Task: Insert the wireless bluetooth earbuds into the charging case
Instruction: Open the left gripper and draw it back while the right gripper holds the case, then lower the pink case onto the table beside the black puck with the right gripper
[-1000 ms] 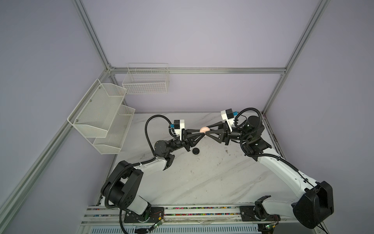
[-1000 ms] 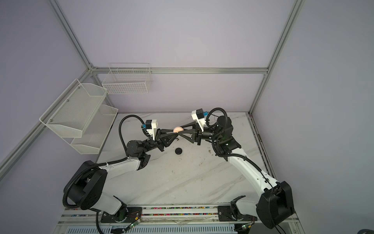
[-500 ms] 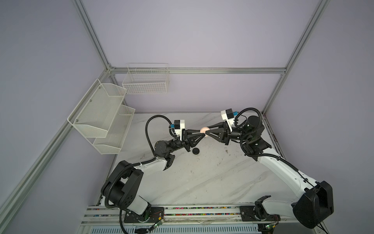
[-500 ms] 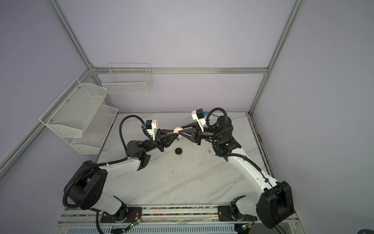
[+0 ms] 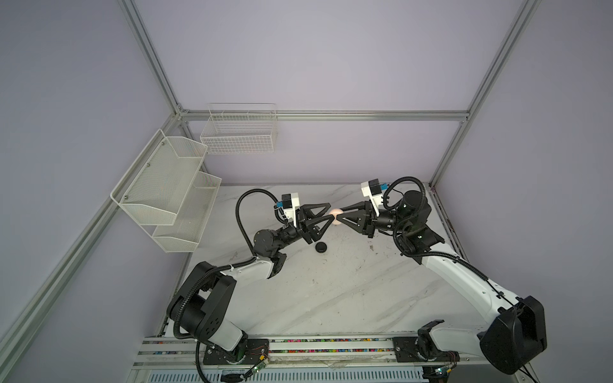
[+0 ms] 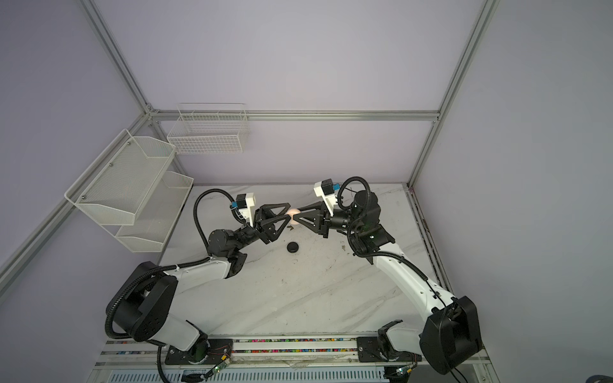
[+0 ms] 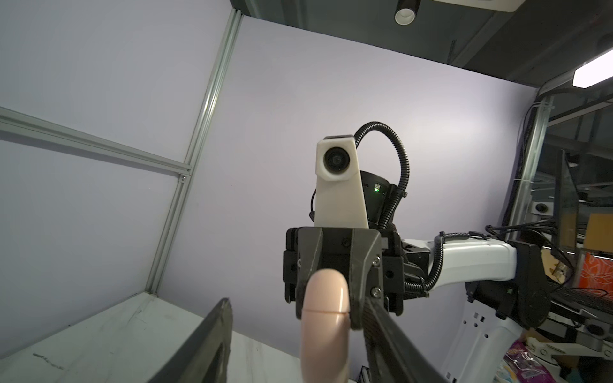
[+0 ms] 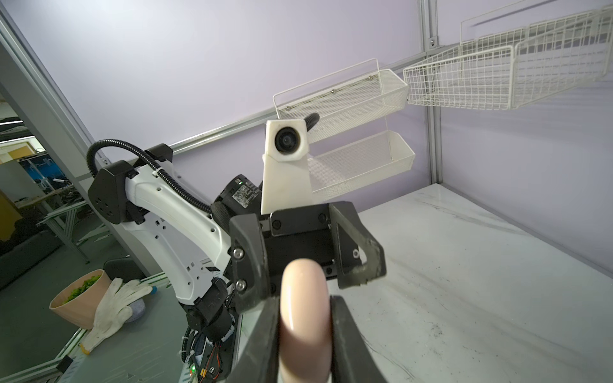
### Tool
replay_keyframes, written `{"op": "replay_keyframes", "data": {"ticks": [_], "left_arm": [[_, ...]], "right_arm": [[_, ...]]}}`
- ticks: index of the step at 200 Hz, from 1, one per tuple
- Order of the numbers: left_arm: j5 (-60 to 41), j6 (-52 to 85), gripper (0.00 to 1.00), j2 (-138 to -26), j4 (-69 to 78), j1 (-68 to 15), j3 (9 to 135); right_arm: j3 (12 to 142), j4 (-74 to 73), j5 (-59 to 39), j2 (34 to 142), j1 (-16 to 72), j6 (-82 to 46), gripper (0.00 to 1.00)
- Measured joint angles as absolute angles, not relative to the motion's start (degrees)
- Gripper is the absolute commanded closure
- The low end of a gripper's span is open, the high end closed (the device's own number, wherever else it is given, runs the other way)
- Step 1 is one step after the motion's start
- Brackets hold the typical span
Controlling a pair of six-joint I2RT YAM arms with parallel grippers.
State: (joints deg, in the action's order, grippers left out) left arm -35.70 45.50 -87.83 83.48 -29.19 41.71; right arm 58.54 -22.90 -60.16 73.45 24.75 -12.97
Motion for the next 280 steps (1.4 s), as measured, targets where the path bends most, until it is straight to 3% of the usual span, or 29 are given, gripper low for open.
{"op": "replay_keyframes", "data": {"ticks": [41, 103, 165, 280], "left_arm": [[-30.9, 43.3, 0.34, -86.1, 83.4, -25.4, 32.1], [-27.4, 40.8, 0.34, -86.9, 83.1, -23.4, 26.4], [-24.4, 40.7, 0.34, -86.8, 83.1, -23.2, 24.0], [-24.0, 39.8, 0.35, -86.5, 83.1, -22.8, 24.0]], "right_arm": [[54.8, -18.5, -55.6, 75.7, 22.3, -13.2, 0.86], [50.9, -6.8, -47.8, 90.4, 23.3, -11.7, 0.86], [46.2, -9.9, -47.5, 98.0, 33.2, -18.3, 0.84], [46.2, -14.3, -47.0, 103.8, 33.9, -22.3, 0.79]]}}
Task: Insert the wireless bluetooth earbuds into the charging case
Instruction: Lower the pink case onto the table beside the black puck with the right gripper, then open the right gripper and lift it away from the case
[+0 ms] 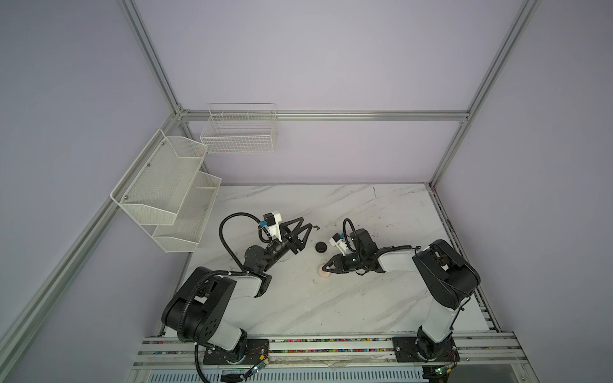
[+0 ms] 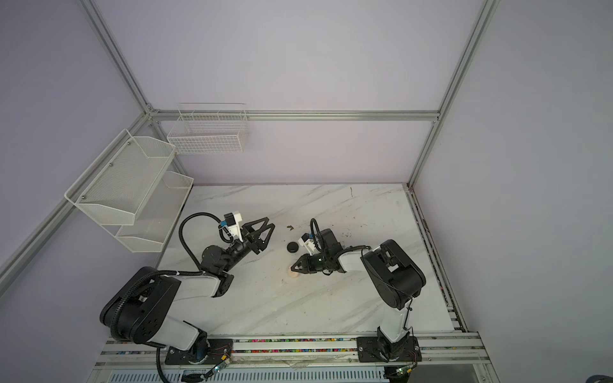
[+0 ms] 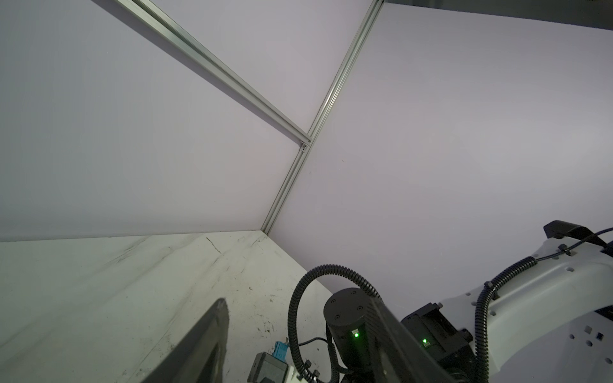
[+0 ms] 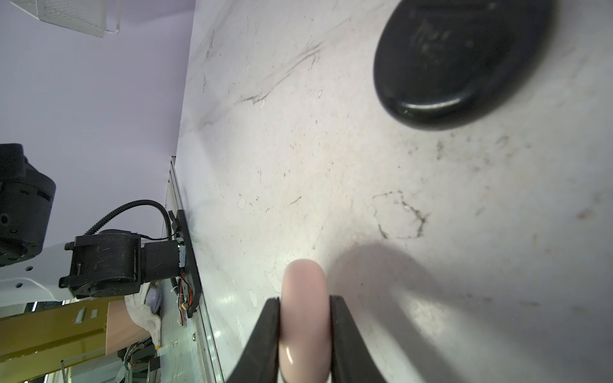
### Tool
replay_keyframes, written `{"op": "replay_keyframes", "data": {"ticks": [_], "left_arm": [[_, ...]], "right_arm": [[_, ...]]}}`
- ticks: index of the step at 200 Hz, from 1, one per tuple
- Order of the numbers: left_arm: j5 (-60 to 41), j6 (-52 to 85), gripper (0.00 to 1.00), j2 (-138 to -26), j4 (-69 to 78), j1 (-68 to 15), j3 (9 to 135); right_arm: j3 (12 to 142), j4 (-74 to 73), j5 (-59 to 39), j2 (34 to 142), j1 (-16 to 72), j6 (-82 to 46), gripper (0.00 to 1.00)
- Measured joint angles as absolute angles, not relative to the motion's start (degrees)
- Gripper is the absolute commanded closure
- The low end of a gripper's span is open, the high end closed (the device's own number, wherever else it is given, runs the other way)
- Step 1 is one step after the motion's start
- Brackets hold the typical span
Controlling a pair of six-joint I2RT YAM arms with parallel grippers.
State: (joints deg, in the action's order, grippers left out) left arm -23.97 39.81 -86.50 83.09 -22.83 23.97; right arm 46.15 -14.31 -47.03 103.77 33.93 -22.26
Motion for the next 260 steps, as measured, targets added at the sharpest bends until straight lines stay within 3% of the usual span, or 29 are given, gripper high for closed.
{"op": "replay_keyframes", "data": {"ticks": [30, 183, 237, 255, 260], "left_arm": [[-24.1, 39.8, 0.35, -86.5, 83.1, -22.7, 24.0], [-24.5, 40.9, 0.35, -86.5, 83.1, -21.6, 24.0], [-24.4, 40.9, 0.35, -86.5, 83.1, -21.6, 24.0], [-23.6, 40.8, 0.33, -86.0, 82.9, -21.5, 22.9], [-23.3, 40.7, 0.24, -85.4, 82.4, -21.3, 22.1]], "right_arm": [[47.0, -14.1, -46.5, 104.9, 33.9, -21.9, 0.77], [51.6, -9.4, -43.0, 106.7, 33.2, -19.9, 0.45], [52.4, -3.7, -38.7, 104.2, 33.1, -19.9, 0.42], [52.8, 0.6, -34.6, 100.8, 33.1, -19.8, 0.39], [52.9, 1.6, -32.9, 99.3, 33.0, -19.6, 0.38]]}}
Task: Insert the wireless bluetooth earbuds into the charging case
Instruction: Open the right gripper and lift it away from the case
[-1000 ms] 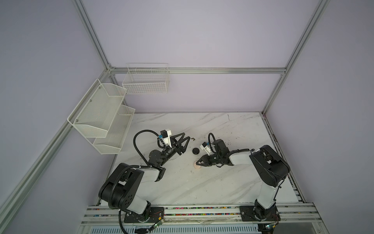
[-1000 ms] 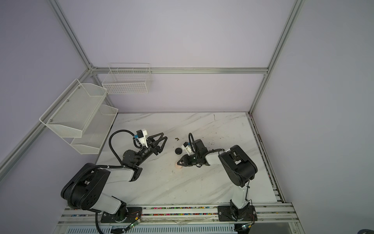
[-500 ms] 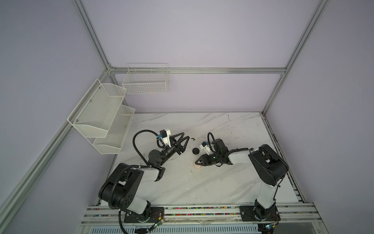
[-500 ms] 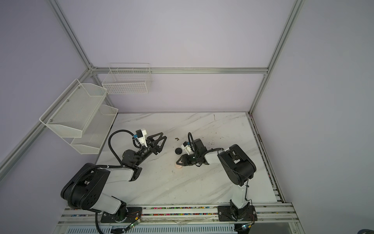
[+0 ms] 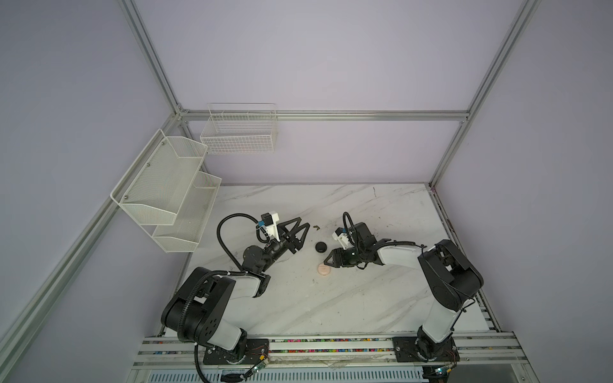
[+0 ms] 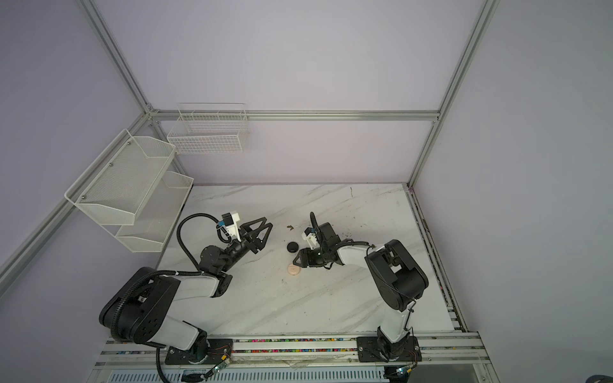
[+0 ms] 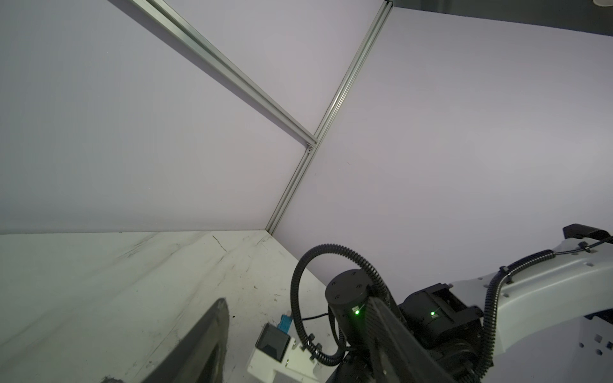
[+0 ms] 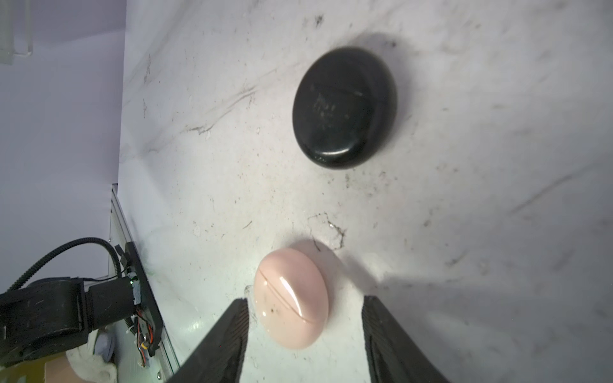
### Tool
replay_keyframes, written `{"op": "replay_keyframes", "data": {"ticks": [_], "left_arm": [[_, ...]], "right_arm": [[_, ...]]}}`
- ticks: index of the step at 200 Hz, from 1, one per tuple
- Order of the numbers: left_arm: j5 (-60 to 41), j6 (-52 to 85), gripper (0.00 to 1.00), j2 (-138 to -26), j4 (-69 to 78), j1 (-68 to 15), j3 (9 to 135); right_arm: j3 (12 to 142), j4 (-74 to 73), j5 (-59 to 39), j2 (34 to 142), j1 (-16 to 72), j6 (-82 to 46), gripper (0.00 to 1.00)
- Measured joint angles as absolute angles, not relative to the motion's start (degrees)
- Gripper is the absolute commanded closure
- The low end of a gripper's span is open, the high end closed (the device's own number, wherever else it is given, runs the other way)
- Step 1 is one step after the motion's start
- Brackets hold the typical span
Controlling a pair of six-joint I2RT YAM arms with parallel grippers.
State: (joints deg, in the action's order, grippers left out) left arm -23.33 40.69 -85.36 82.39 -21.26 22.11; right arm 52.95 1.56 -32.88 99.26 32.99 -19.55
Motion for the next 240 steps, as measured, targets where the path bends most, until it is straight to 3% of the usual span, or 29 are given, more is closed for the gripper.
{"op": "replay_keyframes", "data": {"ticks": [9, 25, 57, 80, 106, 115, 124, 141, 146, 150, 187, 240], "left_arm": [[-22.9, 40.1, 0.13, -83.0, 80.2, -20.7, 20.5], [-20.8, 38.2, 0.10, -74.8, 71.5, -19.7, 18.9], [-8.3, 28.0, 0.01, -56.9, 40.7, -19.1, 22.0], [3.6, 18.9, 0.02, -57.7, 28.4, -18.2, 24.3], [7.5, 13.4, 0.02, -64.7, 18.9, -10.9, 24.3], [8.7, 10.0, 0.01, -66.6, 17.3, -9.2, 24.3], [9.1, 6.8, 0.02, -68.2, 16.6, -8.4, 24.3], [8.7, 1.5, 0.04, -72.4, 19.2, -6.5, 24.3], [8.2, 0.2, 0.04, -73.8, 20.9, -5.7, 24.3], [7.8, -0.6, 0.03, -75.1, 22.8, -5.0, 24.2], [3.5, -1.6, 0.03, -82.5, 38.1, -0.4, 22.8], [3.9, 0.0, 0.01, -91.1, 45.6, 1.5, 22.8]], "right_arm": [[53.1, 2.7, -29.3, 96.0, 32.8, -18.7, 0.34], [53.1, 2.2, -21.3, 88.7, 31.6, -15.7, 0.26], [50.2, -10.9, -1.3, 79.1, 27.3, -9.1, 0.23], [42.1, -26.9, 12.5, 80.2, 25.6, -0.1, 0.22], [35.9, -40.3, 20.6, 91.0, 23.8, 7.2, 0.18], [33.8, -46.1, 21.9, 94.6, 23.2, 9.1, 0.13], [31.6, -52.1, 23.5, 98.1, 22.7, 11.2, 0.19], [29.2, -58.7, 24.3, 102.1, 20.9, 12.3, 0.20], [28.4, -59.8, 23.7, 102.1, 20.0, 12.1, 0.05], [27.9, -60.7, 22.7, 101.8, 19.3, 12.0, 0.03], [25.9, -72.1, 13.5, 101.5, 7.0, 7.9, 0.03], [25.9, -74.4, 8.6, 102.0, 6.4, 5.8, 0.03]]}}
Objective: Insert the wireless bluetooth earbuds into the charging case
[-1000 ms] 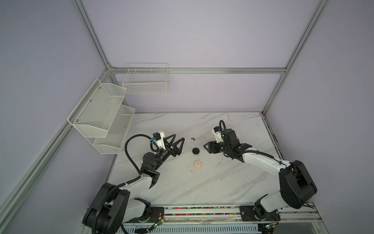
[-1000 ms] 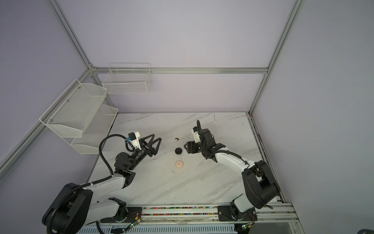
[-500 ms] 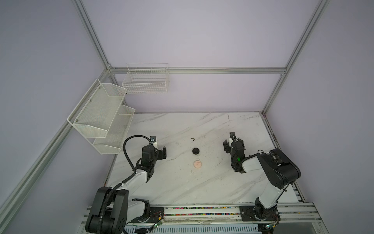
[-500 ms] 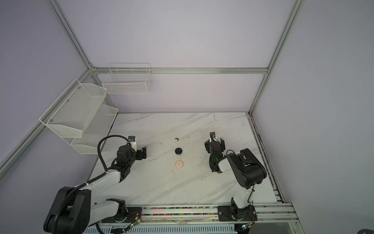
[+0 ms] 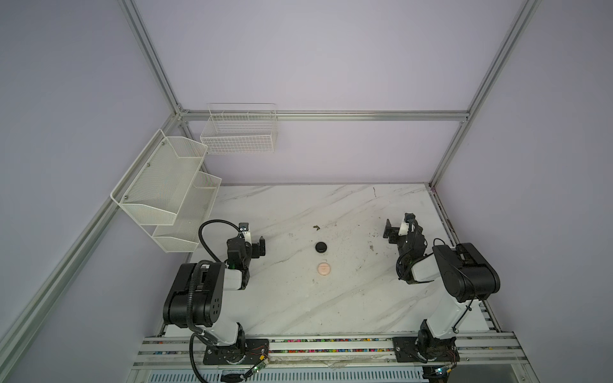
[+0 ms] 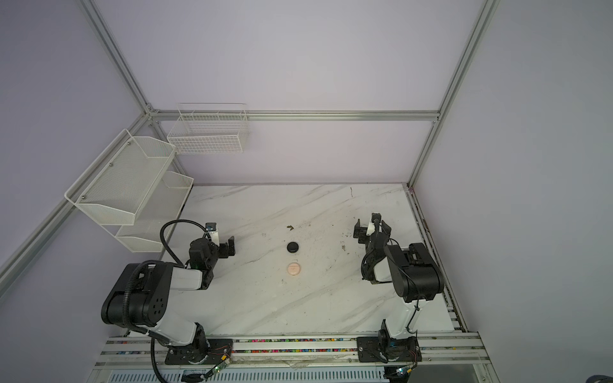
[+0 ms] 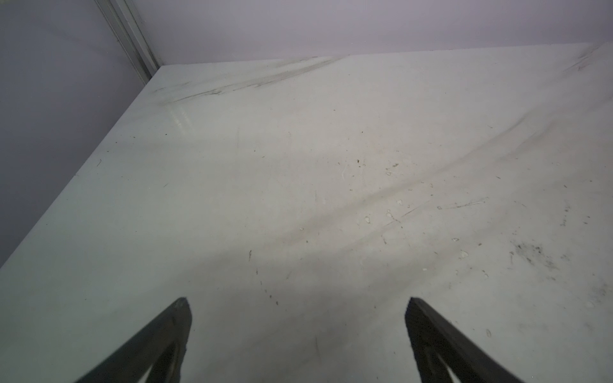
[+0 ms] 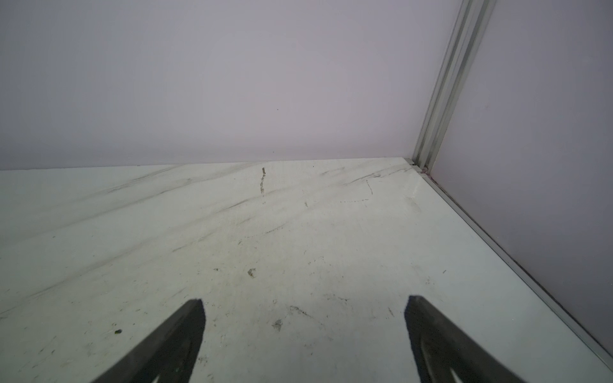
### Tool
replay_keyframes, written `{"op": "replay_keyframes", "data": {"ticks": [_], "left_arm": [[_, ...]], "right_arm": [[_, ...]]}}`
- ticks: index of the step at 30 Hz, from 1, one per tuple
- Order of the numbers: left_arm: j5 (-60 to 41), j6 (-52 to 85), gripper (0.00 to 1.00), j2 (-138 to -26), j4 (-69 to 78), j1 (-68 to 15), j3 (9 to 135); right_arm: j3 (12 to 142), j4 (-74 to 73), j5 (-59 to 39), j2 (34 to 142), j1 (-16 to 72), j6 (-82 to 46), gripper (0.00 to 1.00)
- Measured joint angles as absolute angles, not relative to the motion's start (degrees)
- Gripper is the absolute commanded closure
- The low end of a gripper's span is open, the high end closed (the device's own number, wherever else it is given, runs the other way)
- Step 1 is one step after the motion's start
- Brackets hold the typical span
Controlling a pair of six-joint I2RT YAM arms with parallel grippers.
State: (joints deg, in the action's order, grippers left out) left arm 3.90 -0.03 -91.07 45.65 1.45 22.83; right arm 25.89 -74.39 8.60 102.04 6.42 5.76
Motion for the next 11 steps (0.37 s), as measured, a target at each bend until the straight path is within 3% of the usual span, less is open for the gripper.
{"op": "replay_keyframes", "data": {"ticks": [11], "left_arm": [[4.1, 0.4, 0.00, -91.1, 49.3, 1.5, 22.8]], "right_arm": [[28.3, -73.2, 4.6, 102.4, 5.4, 3.6, 0.03]]}}
